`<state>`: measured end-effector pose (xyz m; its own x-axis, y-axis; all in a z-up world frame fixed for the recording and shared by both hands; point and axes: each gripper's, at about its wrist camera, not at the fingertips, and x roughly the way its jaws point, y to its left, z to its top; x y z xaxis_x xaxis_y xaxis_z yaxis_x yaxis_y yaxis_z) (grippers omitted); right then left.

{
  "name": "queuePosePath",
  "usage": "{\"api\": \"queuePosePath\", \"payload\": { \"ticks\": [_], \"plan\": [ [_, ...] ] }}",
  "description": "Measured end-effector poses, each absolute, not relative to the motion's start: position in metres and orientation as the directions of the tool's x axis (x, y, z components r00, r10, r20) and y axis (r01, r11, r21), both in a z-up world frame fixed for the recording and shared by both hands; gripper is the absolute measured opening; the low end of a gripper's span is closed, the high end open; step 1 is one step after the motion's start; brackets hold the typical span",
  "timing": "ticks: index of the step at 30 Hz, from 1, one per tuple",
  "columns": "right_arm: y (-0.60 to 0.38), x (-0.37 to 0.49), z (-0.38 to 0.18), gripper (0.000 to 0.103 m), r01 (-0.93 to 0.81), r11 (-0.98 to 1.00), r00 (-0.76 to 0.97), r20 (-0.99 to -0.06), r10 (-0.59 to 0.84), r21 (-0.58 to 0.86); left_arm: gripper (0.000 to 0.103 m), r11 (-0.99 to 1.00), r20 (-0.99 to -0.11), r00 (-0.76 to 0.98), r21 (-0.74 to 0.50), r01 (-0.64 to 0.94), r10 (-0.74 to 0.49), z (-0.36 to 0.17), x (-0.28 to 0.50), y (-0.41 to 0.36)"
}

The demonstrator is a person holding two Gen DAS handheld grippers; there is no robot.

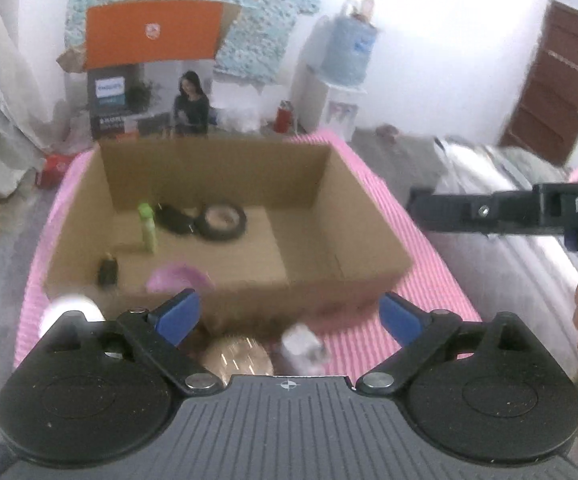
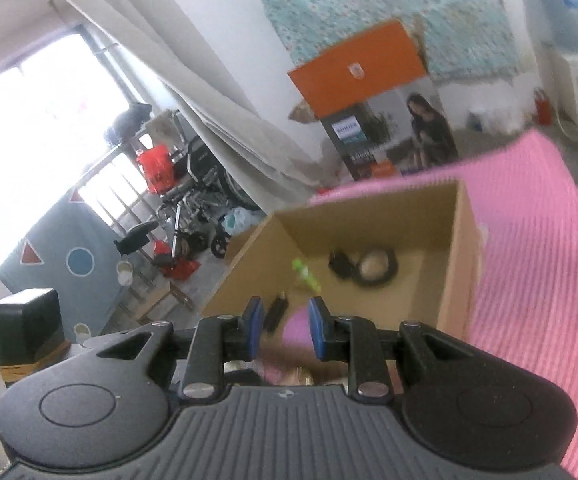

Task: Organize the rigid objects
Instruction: 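Move the right gripper back to the white plug charger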

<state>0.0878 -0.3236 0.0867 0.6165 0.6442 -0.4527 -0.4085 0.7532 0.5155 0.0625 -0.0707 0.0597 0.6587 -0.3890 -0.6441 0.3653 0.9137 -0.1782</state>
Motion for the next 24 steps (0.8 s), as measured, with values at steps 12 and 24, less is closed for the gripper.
{"api": "queuePosePath", "payload": {
  "ticks": [12,24],
  "plan": [
    [-0.329,0.076,0.009,0.027,-0.240,0.724,0.565,-0.513,0.646,0.646,0.093,0.873,-0.626,0.649,-0.112,0.474,-0.432,0.003,0.035,-0.105],
    [-0.315,0.113,-0.029,0.027,-0.169,0.723,0.494,-0.577,0.651,0.670,0.066,0.894,-0.671,0.636,-0.091,0.439,-0.381,-0.027,0.053,-0.113]
  ]
}}
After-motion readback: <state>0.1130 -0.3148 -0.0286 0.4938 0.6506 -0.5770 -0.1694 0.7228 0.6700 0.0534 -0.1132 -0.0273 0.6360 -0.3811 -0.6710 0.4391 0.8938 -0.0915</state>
